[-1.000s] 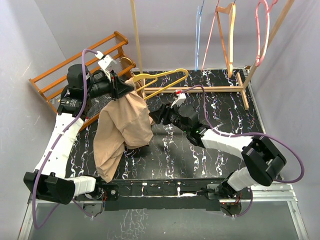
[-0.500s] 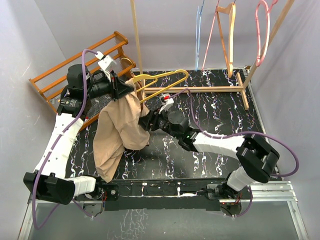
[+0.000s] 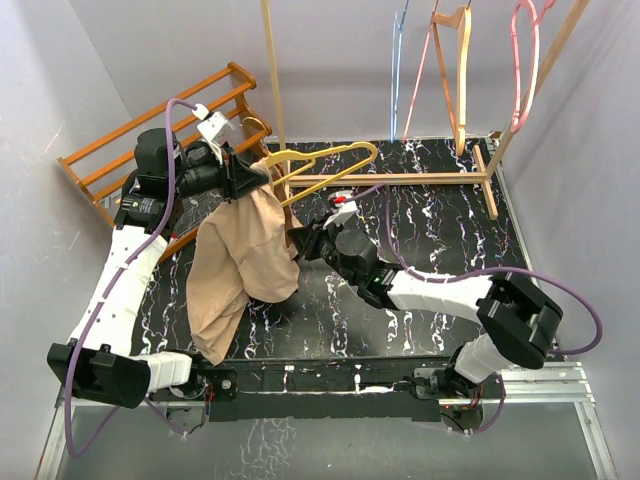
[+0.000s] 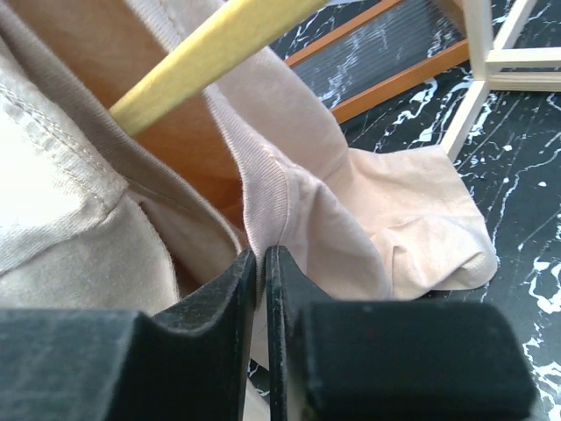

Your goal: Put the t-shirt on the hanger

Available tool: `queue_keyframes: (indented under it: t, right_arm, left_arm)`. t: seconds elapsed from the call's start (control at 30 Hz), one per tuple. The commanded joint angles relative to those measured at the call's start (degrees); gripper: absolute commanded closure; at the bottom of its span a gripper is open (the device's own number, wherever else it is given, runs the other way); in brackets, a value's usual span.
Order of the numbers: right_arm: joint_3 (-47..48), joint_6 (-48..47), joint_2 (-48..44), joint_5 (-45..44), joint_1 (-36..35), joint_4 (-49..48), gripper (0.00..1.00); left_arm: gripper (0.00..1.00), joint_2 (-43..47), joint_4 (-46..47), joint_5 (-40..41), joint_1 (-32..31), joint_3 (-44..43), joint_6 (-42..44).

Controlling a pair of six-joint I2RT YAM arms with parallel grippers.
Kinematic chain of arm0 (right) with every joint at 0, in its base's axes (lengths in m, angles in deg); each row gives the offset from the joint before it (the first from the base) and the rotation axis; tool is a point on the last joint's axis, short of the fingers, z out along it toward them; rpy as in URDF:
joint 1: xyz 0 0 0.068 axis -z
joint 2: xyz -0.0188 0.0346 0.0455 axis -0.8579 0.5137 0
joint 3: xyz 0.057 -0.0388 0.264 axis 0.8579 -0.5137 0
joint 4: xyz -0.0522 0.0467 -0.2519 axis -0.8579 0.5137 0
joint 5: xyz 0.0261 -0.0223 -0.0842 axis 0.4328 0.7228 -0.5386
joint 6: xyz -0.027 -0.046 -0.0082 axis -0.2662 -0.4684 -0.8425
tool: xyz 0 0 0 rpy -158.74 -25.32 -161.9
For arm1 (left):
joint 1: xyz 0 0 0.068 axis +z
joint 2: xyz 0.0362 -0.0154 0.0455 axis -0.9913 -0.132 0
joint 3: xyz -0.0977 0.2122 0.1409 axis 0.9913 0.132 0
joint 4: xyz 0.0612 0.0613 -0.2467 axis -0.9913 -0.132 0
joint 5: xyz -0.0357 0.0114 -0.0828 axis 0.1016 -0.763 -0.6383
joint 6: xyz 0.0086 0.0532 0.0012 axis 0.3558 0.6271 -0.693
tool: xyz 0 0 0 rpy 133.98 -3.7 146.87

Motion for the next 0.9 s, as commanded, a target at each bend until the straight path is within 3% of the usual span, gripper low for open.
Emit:
queue_keyframes:
  t: [0.0, 0.37, 0.87]
  right_arm:
    - [-0.95, -1.12, -3.95, -5.17, 0.02, -2.24, 0.90]
    - [-2.46, -1.35, -6.13, -10.59, 0.55, 1.93, 0.92]
    - [-10.48, -0.14, -17.80, -21.65, 6.44, 5.40, 0.92]
  left_arm:
    - [1.00, 1.98, 0.78, -1.73, 0.14, -2.97, 0.83]
    - [1.00, 2.42, -3.69, -5.66, 0.14, -4.31, 3.43]
    - [1.00, 7.93, -10.66, -5.91, 0.95, -0.37, 8.89]
